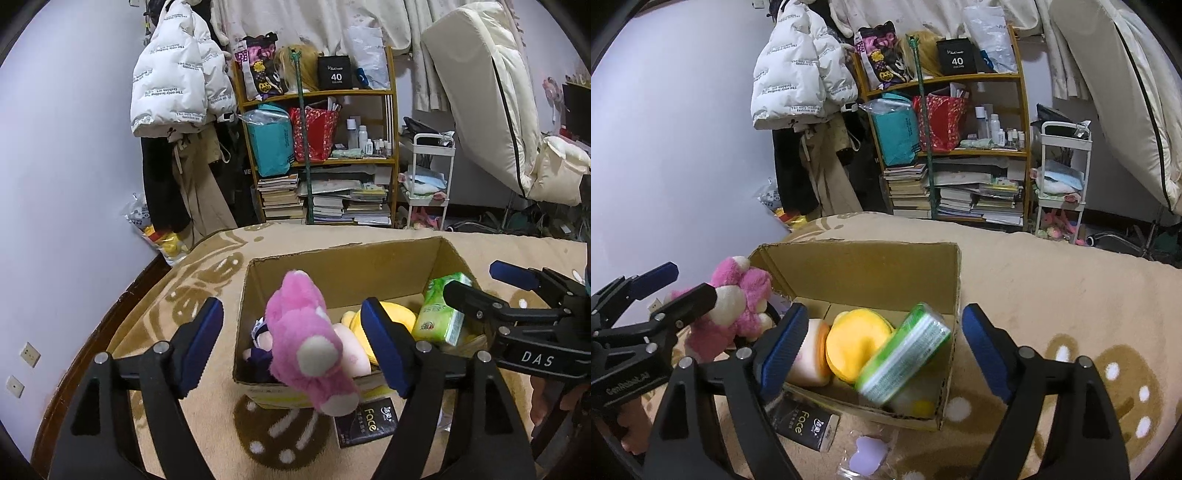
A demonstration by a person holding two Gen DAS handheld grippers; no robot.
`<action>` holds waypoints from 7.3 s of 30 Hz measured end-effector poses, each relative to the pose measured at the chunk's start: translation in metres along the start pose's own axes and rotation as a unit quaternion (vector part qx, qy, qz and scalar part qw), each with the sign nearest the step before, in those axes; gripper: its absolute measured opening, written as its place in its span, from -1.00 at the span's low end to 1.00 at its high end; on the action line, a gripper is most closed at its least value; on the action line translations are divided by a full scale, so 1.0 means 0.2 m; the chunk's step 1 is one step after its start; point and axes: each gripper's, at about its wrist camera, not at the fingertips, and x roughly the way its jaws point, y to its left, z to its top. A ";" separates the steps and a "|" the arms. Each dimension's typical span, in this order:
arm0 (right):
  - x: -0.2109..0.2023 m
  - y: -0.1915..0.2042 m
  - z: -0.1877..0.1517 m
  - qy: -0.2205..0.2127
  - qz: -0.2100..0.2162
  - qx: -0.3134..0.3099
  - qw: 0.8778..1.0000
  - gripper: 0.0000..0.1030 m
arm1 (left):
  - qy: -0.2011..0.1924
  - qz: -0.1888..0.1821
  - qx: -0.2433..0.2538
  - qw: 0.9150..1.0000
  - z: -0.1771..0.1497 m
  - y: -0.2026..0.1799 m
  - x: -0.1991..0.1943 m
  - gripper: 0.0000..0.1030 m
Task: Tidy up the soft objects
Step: 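Raise both open tools away from the box, then lower the left tool to the black Face pack while the right tool approaches the clear bag, then grasp the black Face pack with the left tool while the right tool grasps the clear bag, then carry both items over the box and open both tools to drop them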
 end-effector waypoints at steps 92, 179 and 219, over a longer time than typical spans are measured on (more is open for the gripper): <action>0.06 -0.10 -0.31 0.193 -0.015 0.133 0.972 0.99 | 0.188 -0.077 0.004 0.979 -0.47 -0.27 0.27 0.91; 0.57 0.22 -0.49 0.306 -0.103 0.091 0.942 -0.03 | 0.246 -0.096 -0.016 0.964 -0.65 -0.18 0.42 0.24; -0.30 0.11 -0.33 0.155 -0.046 0.057 0.985 -0.12 | 0.057 -0.030 -0.005 0.998 -0.35 -0.12 -0.34 0.23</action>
